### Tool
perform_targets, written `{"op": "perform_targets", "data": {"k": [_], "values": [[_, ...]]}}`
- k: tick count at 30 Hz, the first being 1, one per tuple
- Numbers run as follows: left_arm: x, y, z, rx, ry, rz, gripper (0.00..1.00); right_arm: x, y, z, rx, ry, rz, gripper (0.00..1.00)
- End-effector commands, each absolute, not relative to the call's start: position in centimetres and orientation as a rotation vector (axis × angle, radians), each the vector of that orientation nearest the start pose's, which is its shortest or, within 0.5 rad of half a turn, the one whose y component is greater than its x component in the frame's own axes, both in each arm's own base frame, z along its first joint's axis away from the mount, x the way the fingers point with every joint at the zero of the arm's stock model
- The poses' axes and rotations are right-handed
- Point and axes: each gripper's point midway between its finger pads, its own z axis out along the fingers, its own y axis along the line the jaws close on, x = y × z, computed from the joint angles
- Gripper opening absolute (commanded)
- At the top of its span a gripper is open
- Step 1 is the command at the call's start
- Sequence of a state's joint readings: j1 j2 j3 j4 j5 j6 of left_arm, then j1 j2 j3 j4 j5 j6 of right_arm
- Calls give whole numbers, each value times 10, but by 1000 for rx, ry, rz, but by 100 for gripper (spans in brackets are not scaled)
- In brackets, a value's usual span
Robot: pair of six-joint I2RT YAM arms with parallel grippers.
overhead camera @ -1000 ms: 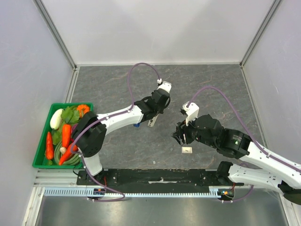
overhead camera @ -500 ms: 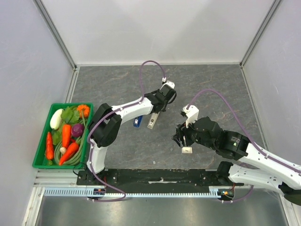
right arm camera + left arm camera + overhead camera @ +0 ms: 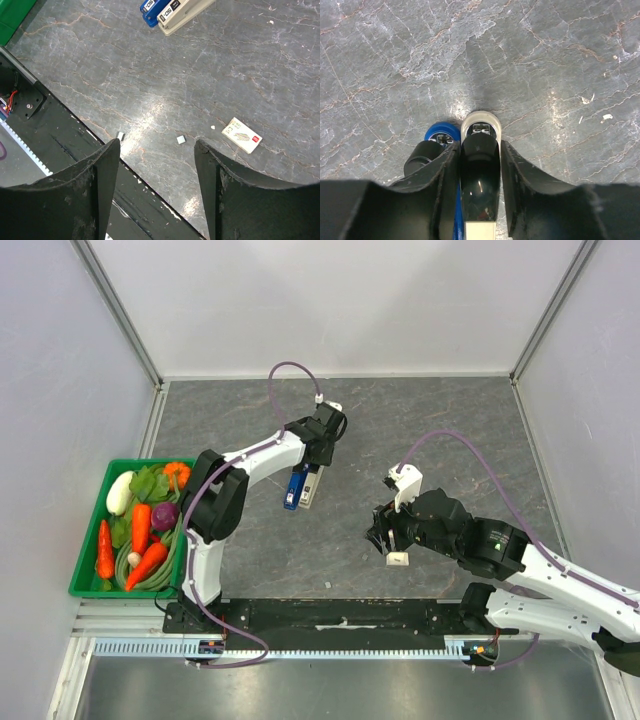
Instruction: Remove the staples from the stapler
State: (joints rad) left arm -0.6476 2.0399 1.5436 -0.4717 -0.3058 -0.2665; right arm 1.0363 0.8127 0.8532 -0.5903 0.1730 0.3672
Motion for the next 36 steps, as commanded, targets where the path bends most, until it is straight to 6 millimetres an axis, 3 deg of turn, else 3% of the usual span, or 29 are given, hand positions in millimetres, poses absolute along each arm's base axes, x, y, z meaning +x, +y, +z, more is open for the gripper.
{"op": "perform_targets", "data": {"k": [1,5,8,10,12,16,21,31,36], "values": [[421,-273,78,357,2404,-66,48,153,232,221,-596,2069,680,69],[422,-278,91,363,2379,-97,63,155,230,224,-592,2073,666,69],[422,-278,109,352,2352,-123,66,156,227,225,-587,2084,641,70],[420,-276,127,340,2324,-139,67,157,222,224,-577,2097,612,70],[416,-274,148,327,2291,-162,77,158,218,219,-566,2119,583,71],[399,-269,186,327,2235,-236,78,159,213,203,-541,2179,527,73],[358,-262,210,362,2218,-372,76,151,219,169,-563,2292,510,73],[261,-247,224,482,2235,-574,73,152,243,104,-469,2505,466,71],[224,-231,233,500,2212,-661,73,151,252,74,-392,2575,457,70]]}}
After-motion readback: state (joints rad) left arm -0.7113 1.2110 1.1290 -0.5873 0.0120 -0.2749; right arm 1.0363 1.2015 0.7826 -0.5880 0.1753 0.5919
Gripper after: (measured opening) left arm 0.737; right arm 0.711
